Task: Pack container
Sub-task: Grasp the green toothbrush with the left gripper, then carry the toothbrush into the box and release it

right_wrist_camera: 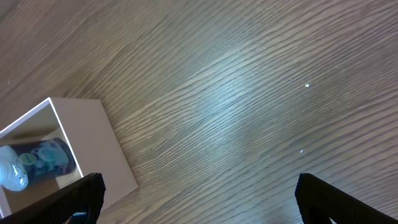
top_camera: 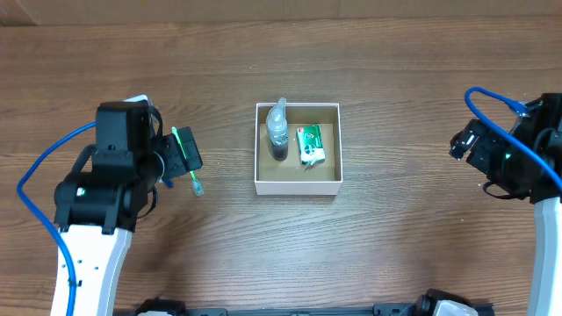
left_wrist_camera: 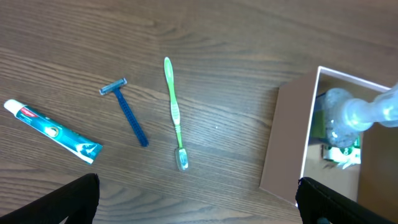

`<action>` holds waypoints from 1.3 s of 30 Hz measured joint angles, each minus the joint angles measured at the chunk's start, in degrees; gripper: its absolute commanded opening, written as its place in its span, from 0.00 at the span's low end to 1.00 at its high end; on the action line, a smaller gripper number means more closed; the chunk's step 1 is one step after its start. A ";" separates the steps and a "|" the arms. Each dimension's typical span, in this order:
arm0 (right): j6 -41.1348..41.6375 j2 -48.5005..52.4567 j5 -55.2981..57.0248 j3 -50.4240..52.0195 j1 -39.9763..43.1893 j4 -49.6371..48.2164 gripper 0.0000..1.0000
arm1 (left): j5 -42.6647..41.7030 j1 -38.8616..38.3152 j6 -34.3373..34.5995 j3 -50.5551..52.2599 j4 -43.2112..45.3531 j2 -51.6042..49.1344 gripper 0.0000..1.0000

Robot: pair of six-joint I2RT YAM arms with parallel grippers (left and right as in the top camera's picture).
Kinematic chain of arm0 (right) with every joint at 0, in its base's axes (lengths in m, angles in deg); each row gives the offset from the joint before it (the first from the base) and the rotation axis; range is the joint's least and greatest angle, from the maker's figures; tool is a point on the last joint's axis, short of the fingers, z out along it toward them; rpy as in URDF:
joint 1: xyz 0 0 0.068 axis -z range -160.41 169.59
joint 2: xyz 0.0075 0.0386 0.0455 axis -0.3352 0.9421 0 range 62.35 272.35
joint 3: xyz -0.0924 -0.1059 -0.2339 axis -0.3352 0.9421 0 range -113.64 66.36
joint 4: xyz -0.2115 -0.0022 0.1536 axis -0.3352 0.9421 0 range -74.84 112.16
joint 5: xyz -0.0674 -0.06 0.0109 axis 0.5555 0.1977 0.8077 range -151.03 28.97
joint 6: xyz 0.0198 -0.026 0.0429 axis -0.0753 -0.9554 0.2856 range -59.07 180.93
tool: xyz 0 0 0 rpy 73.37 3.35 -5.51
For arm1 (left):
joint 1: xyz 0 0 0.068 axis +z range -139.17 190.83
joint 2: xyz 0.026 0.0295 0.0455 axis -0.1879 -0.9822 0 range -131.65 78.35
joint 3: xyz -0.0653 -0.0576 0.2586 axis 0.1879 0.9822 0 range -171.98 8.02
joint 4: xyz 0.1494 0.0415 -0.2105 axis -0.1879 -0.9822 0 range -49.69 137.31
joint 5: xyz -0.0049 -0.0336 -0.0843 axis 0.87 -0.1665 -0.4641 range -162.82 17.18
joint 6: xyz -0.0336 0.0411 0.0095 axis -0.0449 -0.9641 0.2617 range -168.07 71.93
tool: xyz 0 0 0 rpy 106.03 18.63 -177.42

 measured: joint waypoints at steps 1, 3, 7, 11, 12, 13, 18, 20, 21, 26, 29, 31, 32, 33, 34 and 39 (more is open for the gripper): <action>-0.20 0.83 -0.46 0.00 -0.02 0.02 1.00 | 0.07 -0.11 0.00 -0.02 0.24 -1.40 1.00; -0.44 3.45 -1.33 0.00 -0.09 0.11 1.00 | 0.24 -0.11 0.00 -0.02 1.73 -4.13 1.00; -0.70 6.08 -2.34 0.07 -0.09 0.20 1.00 | 1.31 -0.09 5.51 -0.44 3.08 -12.59 1.00; -0.74 6.25 -2.82 0.15 -0.09 0.57 1.00 | 1.46 -0.04 11.65 -0.44 3.34 -25.24 1.00; -0.81 6.25 -2.84 0.17 -0.09 0.90 1.00 | 0.85 0.20 12.50 -0.44 4.31 -28.63 1.00; -0.83 6.25 -2.84 0.17 -0.09 0.92 1.00 | -0.11 0.70 13.09 -0.44 5.42 -31.21 1.00; -0.85 6.25 -3.04 0.20 -0.09 1.16 1.00 | -5.01 4.96 13.49 -0.44 10.16 -39.63 0.96; -0.85 6.25 -3.10 0.22 -0.09 1.20 1.00 | -5.84 5.33 13.49 -0.44 12.04 -41.13 0.89; -0.85 6.25 -3.13 0.20 -0.09 1.18 1.00 | -6.03 5.31 13.40 -0.44 12.87 -41.59 0.88; -0.85 6.25 -3.23 0.20 -0.09 1.27 1.00 | -6.12 5.31 13.49 -0.44 14.64 -44.46 0.90; -0.83 6.25 -3.23 0.22 -0.09 1.25 1.00 | -6.12 5.31 13.42 -0.61 14.56 -45.59 0.71; -0.85 6.25 -3.23 0.20 -0.09 1.27 1.00 | -6.10 5.31 13.51 -0.63 14.25 -45.66 0.47; -0.83 6.25 -3.23 0.22 -0.09 1.25 1.00 | -6.08 5.31 13.33 -0.66 14.10 -45.75 0.30; -0.83 6.25 -3.23 0.22 -0.09 1.25 1.00 | -6.12 5.31 13.40 -0.66 13.88 -45.81 0.22; -0.87 6.25 -3.23 0.22 -0.09 1.27 1.00 | -6.12 5.31 13.42 -0.66 13.68 -45.90 0.20; -0.81 6.25 -3.23 0.22 -0.09 1.27 1.00 | -6.12 5.31 13.49 -0.66 13.03 -46.01 0.08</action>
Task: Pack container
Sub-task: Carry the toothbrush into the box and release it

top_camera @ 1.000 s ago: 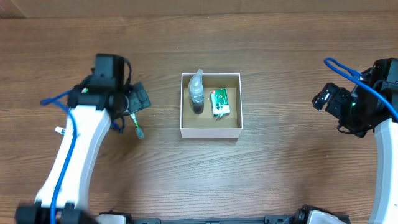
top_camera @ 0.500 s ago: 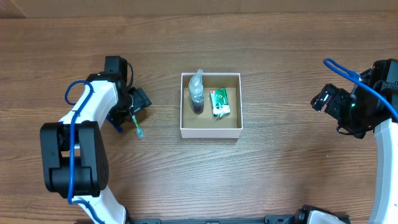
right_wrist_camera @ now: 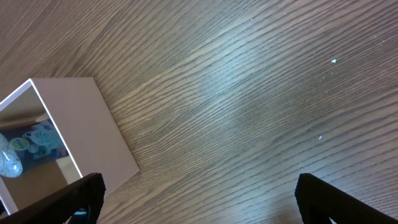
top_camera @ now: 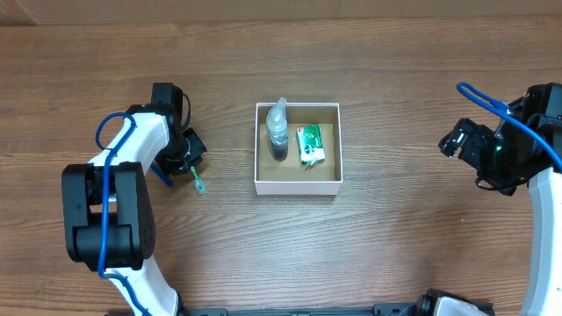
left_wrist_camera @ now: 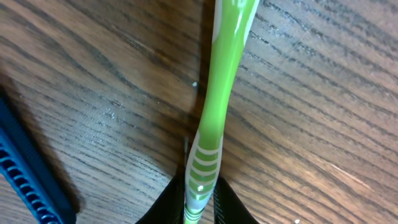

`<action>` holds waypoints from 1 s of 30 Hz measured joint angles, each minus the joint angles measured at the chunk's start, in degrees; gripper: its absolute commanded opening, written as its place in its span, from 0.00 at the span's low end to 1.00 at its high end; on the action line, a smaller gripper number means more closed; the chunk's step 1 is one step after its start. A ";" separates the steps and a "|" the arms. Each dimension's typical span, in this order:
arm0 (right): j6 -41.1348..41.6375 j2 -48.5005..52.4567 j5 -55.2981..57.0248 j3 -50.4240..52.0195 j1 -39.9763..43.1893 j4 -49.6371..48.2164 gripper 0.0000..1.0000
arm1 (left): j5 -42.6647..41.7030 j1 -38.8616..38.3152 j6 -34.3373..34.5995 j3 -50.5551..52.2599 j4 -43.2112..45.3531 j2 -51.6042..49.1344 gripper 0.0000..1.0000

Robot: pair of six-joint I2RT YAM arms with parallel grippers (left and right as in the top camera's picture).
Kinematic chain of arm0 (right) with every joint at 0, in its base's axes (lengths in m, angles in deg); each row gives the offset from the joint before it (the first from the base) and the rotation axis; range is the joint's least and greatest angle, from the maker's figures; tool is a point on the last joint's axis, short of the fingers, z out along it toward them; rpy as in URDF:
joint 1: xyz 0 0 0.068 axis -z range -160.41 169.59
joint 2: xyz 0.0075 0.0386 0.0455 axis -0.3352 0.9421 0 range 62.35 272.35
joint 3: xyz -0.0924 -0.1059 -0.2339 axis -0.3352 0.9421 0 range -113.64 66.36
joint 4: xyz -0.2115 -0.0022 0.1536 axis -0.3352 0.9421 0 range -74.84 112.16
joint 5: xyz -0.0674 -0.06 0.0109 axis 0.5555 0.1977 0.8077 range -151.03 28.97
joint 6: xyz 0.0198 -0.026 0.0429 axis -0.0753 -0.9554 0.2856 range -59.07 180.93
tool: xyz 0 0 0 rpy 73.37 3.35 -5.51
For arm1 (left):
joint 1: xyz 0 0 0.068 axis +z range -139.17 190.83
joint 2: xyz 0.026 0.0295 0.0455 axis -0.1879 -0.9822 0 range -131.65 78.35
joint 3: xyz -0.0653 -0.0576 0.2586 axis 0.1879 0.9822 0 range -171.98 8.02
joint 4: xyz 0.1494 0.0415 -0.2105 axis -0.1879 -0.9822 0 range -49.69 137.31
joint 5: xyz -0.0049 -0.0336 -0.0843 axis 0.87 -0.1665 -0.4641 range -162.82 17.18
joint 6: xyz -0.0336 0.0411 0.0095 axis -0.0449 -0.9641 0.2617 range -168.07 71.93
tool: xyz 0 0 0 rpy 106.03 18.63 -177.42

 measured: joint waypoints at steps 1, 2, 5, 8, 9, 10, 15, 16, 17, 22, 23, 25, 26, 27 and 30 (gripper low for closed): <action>-0.04 0.00 0.00 0.00 0.00 -0.02 1.00 | 0.00 0.00 -0.04 0.00 0.00 0.00 0.04; -0.02 0.00 0.00 -0.02 0.00 0.00 1.00 | -0.04 0.00 -0.04 -0.07 0.02 0.00 0.04; -0.02 0.00 0.00 0.00 0.00 0.02 1.00 | -0.07 0.00 -0.22 -0.66 -1.55 0.00 0.04; -0.07 0.00 0.00 0.00 0.00 -0.02 1.00 | -0.39 -0.20 -2.05 -4.46 -5.49 0.11 0.04; -0.04 0.00 0.00 0.00 0.00 -0.02 1.00 | -0.26 -0.61 -2.95 -6.56 -6.08 0.74 0.04; -0.04 0.00 0.00 0.00 0.00 -0.02 1.00 | 0.35 -2.19 -4.61 -10.19 -6.21 3.78 0.04; -0.07 0.00 0.00 0.00 0.00 -0.20 1.00 | 3.80 -16.41 -15.54 -18.56 -5.40 19.89 0.04; -0.04 0.00 -0.02 0.00 0.00 -0.20 1.00 | 4.46 -20.15 -17.46 -18.84 -5.62 21.29 0.04; -0.04 0.00 -0.02 0.00 0.02 -0.22 1.00 | 5.20 -26.60 -20.44 -18.99 -5.97 22.21 0.04; -0.04 0.00 -0.02 0.00 0.00 -0.26 1.00 | 7.63 -38.84 -23.93 -18.95 -6.38 17.42 0.04; -0.04 0.00 -0.02 0.00 0.00 -0.24 1.00 | 7.58 -39.80 -24.17 -18.95 -6.38 15.45 0.04; -0.04 0.00 -0.02 0.00 0.00 -0.20 1.00 | 7.63 -39.87 -24.30 -18.95 -6.25 9.49 0.10; -0.04 0.00 -0.02 0.00 0.00 -0.22 1.00 | 7.69 -39.76 -24.37 -18.84 -6.23 5.99 0.24; -0.04 0.00 -0.04 0.00 0.00 -0.22 1.00 | 7.85 -39.76 -24.65 -18.73 -6.21 4.48 0.29; -0.02 0.00 -0.20 0.00 0.00 -0.15 1.00 | 8.72 -39.58 -25.14 -18.73 -5.14 0.66 0.55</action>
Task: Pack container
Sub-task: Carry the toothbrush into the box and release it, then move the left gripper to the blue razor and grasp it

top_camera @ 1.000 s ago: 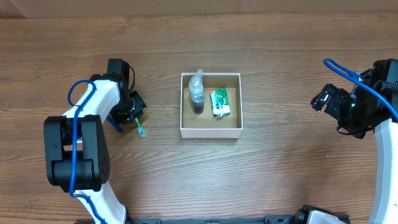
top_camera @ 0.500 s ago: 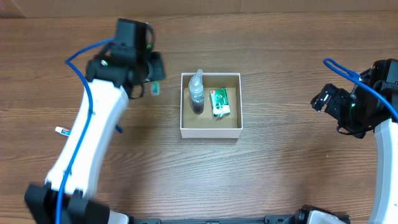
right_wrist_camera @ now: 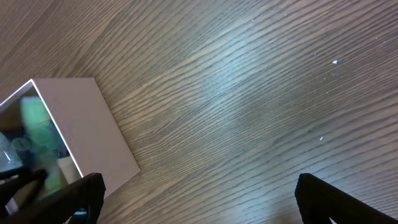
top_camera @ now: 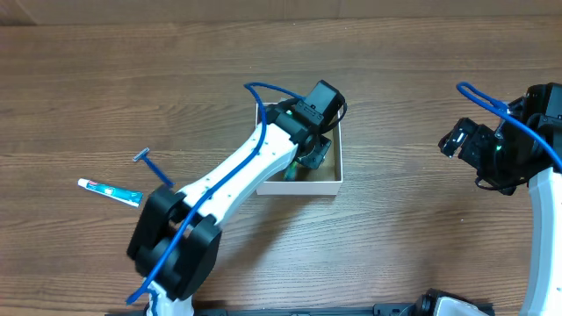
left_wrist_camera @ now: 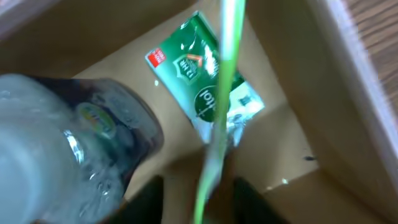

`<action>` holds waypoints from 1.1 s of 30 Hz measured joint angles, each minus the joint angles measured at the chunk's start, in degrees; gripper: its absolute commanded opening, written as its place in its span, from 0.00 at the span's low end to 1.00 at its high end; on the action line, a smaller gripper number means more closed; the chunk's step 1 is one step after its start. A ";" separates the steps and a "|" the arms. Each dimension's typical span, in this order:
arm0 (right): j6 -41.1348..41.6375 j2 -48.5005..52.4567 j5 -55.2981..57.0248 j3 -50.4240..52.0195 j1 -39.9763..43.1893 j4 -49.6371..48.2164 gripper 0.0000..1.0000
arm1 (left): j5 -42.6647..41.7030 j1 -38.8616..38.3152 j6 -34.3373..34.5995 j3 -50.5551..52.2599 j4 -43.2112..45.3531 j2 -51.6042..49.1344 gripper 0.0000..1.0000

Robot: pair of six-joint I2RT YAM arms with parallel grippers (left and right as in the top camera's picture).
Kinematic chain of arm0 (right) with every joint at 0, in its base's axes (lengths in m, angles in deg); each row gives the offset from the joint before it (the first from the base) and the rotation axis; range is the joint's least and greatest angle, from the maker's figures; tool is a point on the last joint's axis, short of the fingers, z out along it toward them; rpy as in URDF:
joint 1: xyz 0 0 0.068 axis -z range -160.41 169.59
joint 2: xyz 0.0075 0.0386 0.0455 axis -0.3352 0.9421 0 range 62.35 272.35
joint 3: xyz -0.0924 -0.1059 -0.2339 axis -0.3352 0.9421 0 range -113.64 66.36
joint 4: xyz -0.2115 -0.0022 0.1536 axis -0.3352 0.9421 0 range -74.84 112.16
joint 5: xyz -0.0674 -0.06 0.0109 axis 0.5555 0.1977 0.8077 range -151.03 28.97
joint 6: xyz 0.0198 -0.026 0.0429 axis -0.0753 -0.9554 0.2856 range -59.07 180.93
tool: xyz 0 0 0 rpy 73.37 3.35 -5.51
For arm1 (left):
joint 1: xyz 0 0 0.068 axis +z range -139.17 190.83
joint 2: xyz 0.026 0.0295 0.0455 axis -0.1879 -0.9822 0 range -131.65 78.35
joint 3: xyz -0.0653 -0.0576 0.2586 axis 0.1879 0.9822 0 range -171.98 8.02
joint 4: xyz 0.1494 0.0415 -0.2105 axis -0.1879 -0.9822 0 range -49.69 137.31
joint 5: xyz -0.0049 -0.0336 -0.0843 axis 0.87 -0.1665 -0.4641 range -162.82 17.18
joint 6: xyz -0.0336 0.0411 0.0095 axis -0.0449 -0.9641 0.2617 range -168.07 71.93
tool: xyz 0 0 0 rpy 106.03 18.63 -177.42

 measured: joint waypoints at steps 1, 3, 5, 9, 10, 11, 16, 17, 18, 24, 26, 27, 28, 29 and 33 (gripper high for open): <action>-0.02 0.00 0.00 0.00 0.00 0.00 1.00 | 0.11 0.17 0.04 0.02 -0.02 -0.48 0.63; -0.02 0.00 -0.02 0.02 0.02 0.04 1.00 | 0.48 0.66 -0.42 -0.63 -0.61 -0.50 0.62; -0.02 0.00 0.00 0.04 0.00 0.07 1.00 | 1.20 0.76 -0.46 -3.67 -4.52 -0.24 0.61; -0.02 0.00 0.00 0.04 0.00 -0.02 1.00 | 5.40 0.81 2.47 -12.61 -12.04 5.03 0.69; 0.00 0.00 0.00 0.04 0.00 -0.15 1.00 | 8.17 0.83 4.35 -14.10 -13.18 8.90 0.73; -0.04 0.00 -0.02 0.07 0.00 -0.28 1.00 | 10.82 1.09 6.27 -14.88 -14.43 12.76 0.74; -0.04 0.00 -0.02 0.07 0.02 -0.31 1.00 | 18.01 15.08 21.35 -16.63 -27.80 24.11 0.96; -0.04 0.00 -0.02 0.07 0.00 -0.33 1.00 | 18.03 19.82 23.91 -15.76 -28.24 23.63 0.96; -0.04 0.00 -0.02 0.09 0.00 -0.28 1.00 | 17.29 25.24 26.27 -13.33 -27.91 22.75 0.96; -0.02 0.00 -0.02 0.13 0.00 -0.28 1.00 | 8.79 41.11 29.62 3.48 -15.72 15.67 0.95; -0.02 0.00 0.00 0.13 0.00 -0.31 1.00 | 6.25 43.65 29.59 7.67 -13.11 11.69 0.95; -0.02 0.00 -0.02 0.13 0.00 -0.28 1.00 | 5.27 44.39 29.57 8.76 -12.15 9.73 0.96; -0.02 0.00 -0.02 0.13 0.00 -0.33 1.00 | 4.57 44.89 29.33 9.31 -11.34 7.69 0.96; -0.02 0.00 0.00 0.13 0.00 -0.31 1.00 | 3.91 45.16 28.94 9.62 -10.23 5.51 0.96; -0.02 0.00 0.00 0.13 0.00 -0.26 1.00 | 0.81 45.22 26.34 9.70 -5.88 -1.18 0.96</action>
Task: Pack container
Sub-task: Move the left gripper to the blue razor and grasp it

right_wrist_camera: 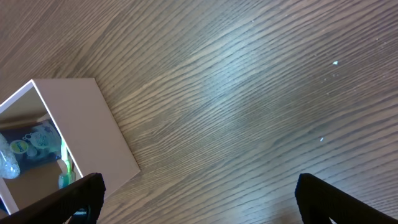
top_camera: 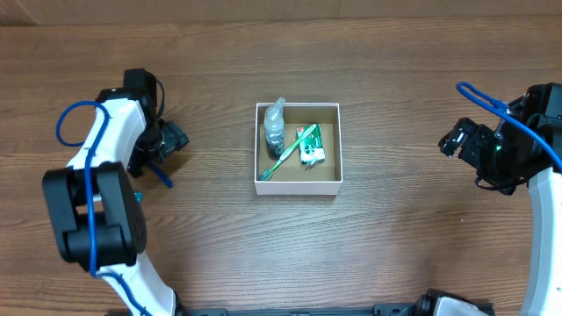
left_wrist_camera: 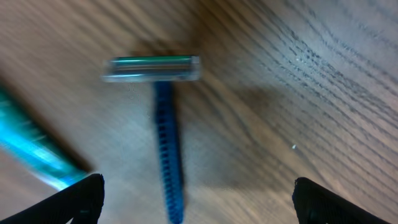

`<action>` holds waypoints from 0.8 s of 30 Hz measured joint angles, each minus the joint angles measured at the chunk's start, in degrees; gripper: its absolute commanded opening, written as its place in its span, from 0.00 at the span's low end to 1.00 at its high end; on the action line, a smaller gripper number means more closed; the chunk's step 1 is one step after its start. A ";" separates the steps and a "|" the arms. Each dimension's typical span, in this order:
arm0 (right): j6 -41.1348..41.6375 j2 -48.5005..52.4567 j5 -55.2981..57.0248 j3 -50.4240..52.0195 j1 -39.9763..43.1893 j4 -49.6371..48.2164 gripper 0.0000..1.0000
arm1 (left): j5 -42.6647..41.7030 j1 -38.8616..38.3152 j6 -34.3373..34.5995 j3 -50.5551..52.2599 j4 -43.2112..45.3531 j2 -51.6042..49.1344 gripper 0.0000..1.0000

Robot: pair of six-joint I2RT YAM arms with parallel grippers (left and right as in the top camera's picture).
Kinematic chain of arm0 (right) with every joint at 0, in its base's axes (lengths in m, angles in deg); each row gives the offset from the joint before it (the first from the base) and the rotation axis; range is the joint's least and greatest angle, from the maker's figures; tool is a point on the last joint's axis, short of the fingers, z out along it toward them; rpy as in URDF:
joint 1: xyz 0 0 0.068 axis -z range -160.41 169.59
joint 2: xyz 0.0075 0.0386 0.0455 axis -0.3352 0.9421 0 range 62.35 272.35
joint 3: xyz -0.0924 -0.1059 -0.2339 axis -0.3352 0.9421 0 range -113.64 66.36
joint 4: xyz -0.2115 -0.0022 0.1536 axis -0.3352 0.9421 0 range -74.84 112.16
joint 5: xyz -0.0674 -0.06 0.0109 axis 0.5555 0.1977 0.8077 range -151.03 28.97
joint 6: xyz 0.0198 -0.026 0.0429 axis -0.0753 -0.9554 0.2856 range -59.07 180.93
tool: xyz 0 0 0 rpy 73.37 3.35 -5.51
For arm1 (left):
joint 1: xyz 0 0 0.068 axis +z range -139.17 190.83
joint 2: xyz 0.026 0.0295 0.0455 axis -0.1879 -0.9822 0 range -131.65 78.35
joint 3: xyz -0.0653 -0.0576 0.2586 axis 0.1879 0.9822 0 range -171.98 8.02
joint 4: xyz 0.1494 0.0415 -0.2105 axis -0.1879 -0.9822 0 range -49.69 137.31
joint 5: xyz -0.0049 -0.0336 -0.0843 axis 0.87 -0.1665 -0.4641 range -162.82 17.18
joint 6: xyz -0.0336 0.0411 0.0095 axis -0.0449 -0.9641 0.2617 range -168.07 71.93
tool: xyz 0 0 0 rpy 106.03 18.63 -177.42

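Observation:
The white box (top_camera: 297,183) in the table's middle holds a clear spray bottle (top_camera: 275,125), a green packet (top_camera: 310,145) and a green toothbrush (top_camera: 287,154) lying slantwise across them. My left gripper (left_wrist_camera: 193,205) is open just above the blue razor (left_wrist_camera: 165,137), whose head points away in the left wrist view; the razor (top_camera: 162,175) shows partly under the arm in the overhead view. A teal toothpaste tube (left_wrist_camera: 31,149) lies left of the razor. My right gripper (right_wrist_camera: 196,202) is open over bare wood at the far right.
The box's corner (right_wrist_camera: 93,134) shows at the left of the right wrist view. A blue cable (top_camera: 66,123) loops by the left arm, another blue cable (top_camera: 481,98) by the right arm.
My left gripper has let go of the toothbrush, which now lies in the box. The gripper has gone from the box back to the left and is open over the razor. The right arm is unchanged.
First my left gripper was open above the toothbrush, razor and toothpaste on the left. Then it was shut on the toothbrush on the table. Then it held the toothbrush inside the box. Now the toothbrush rests there and the gripper is over the razor.

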 measured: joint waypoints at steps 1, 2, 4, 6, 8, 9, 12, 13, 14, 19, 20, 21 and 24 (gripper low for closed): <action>0.00 0.00 -0.04 0.00 0.00 -0.04 1.00 | -1.20 0.00 -0.20 0.00 0.81 -1.68 0.96; 0.00 0.00 0.00 0.00 0.00 -0.02 1.00 | -2.01 0.00 -0.37 0.02 1.18 -2.64 0.96; 0.00 0.00 0.00 0.00 0.00 -0.02 1.00 | -3.37 0.00 -0.83 0.02 1.79 -4.68 0.96; 0.00 0.00 0.00 0.00 0.00 -0.04 1.00 | -4.72 0.00 -1.29 -0.17 2.05 -5.42 0.96; -0.02 0.00 -0.02 0.00 0.00 -0.04 1.00 | -5.22 0.00 -1.51 -0.42 2.01 -5.75 0.96; 0.00 0.00 0.00 0.00 0.00 -0.02 1.00 | -5.60 0.02 -1.57 -0.68 1.97 -5.99 0.93; -0.02 0.00 0.00 0.00 0.00 -0.04 1.00 | -7.15 0.22 -1.88 -1.31 1.77 -6.60 0.77; 0.00 0.00 -0.02 0.00 0.00 -0.09 1.00 | -7.37 0.22 -1.90 -1.46 1.79 -6.71 0.73; 0.02 0.00 0.00 0.00 0.00 -0.04 1.00 | -7.41 0.22 -2.05 -1.55 1.60 -6.78 0.67; -0.02 0.00 0.00 0.00 0.00 -0.04 1.00 | -7.52 0.22 -2.40 -1.70 0.68 -6.93 0.42; 0.00 0.00 -0.02 0.00 0.00 -0.04 1.00 | -7.52 0.22 -2.73 -1.70 0.46 -6.95 0.33; 0.00 0.00 -0.02 0.00 0.00 -0.04 1.00 | -7.52 0.22 -2.71 -1.70 0.31 -6.97 0.28; 0.00 0.00 -0.02 0.00 0.00 -0.02 1.00 | -7.32 0.22 -2.82 -1.70 0.02 -6.97 0.15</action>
